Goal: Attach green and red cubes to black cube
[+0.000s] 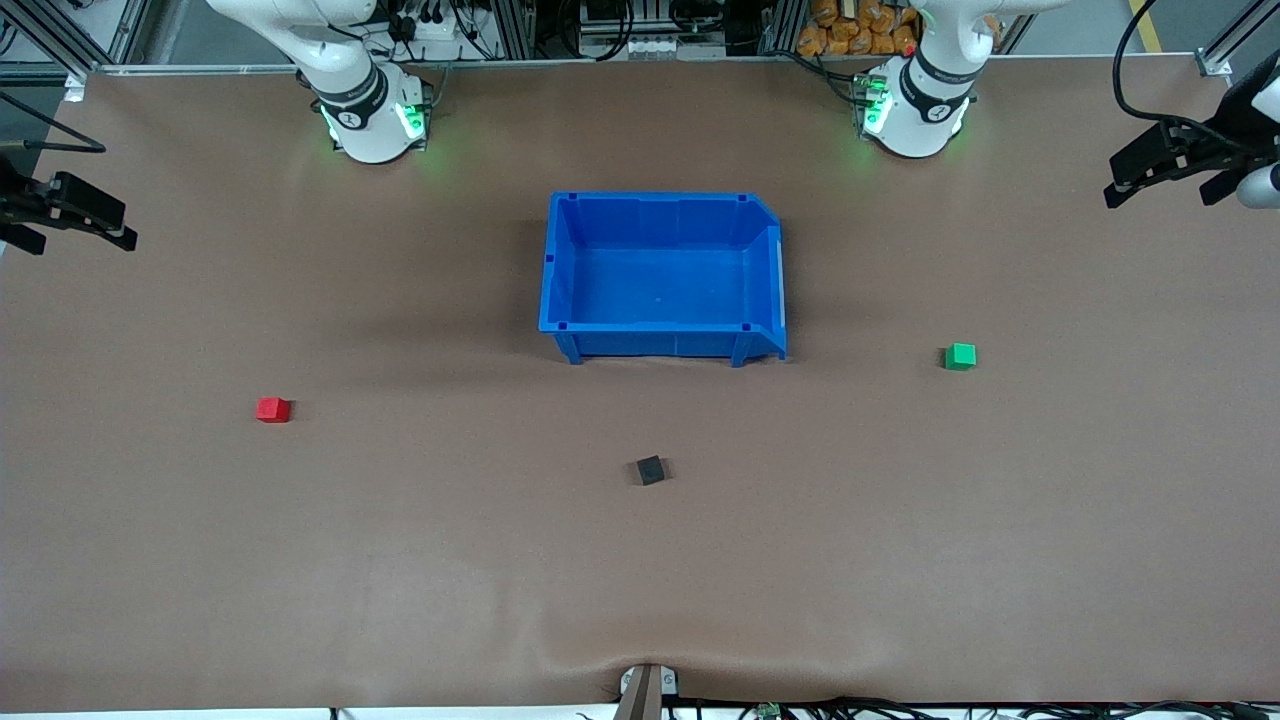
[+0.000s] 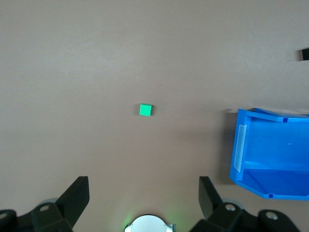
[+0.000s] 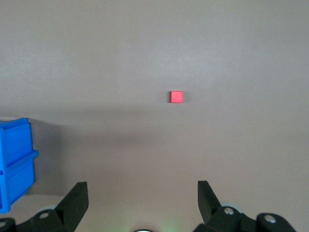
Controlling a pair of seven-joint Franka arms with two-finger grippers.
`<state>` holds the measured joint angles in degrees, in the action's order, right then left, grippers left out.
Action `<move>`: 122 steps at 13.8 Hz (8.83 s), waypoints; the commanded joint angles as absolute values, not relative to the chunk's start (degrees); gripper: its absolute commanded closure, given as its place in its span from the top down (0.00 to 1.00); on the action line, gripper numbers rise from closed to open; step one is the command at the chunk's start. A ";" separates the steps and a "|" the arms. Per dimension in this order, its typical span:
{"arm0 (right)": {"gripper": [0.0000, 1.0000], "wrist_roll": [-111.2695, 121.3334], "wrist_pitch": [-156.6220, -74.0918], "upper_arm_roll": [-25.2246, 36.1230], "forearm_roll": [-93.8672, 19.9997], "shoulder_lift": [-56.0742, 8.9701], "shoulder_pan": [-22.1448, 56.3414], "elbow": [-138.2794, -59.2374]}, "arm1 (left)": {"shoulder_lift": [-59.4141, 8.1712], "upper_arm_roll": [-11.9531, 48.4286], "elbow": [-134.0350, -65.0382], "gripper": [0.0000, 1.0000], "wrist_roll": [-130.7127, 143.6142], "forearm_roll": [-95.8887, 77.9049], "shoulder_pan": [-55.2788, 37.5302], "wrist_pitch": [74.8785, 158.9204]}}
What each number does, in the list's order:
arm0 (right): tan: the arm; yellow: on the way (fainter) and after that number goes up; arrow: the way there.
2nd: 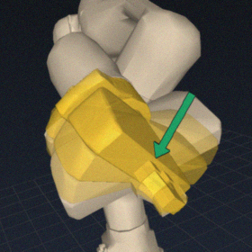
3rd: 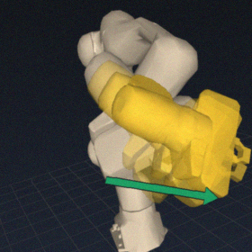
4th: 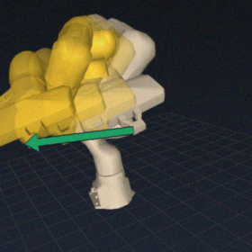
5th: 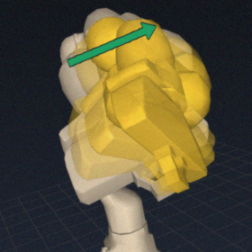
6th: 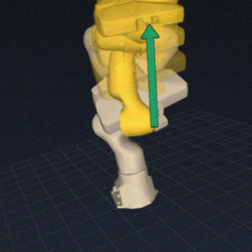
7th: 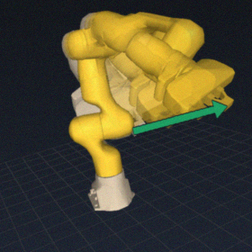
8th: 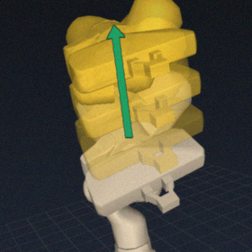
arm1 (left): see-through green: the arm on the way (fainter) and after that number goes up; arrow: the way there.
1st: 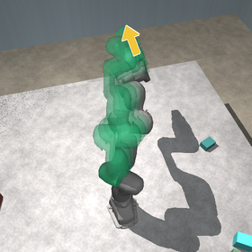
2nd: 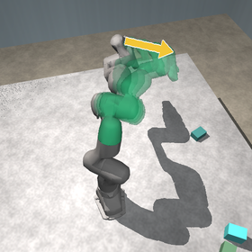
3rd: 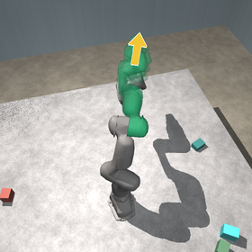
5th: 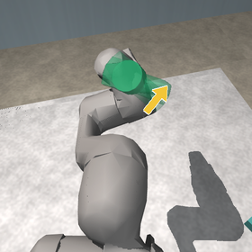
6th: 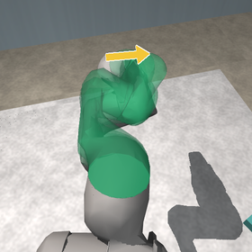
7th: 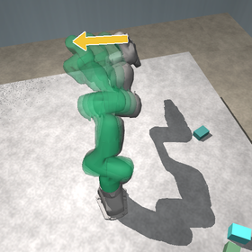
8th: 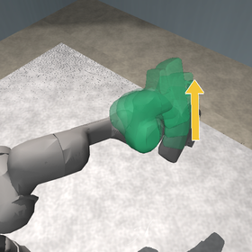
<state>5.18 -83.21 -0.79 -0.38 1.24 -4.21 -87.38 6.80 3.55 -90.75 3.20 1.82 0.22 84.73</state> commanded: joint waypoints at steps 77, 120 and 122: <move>1.00 5.19 -93.68 -1.14 -0.44 -6.50 -6.50 -93.51 | -21.01 3.34 -129.20 0.71 2.81 8.35 3.43 144.49; 1.00 5.71 -106.51 -1.05 -0.18 -19.33 -8.44 -95.10 | -21.08 4.92 -101.45 0.00 31.61 -5.10 -1.31 116.64; 1.00 5.80 -107.05 -1.05 -0.18 -20.13 -8.79 -95.10 | -23.63 5.01 -97.49 0.00 37.68 -5.36 -3.16 115.84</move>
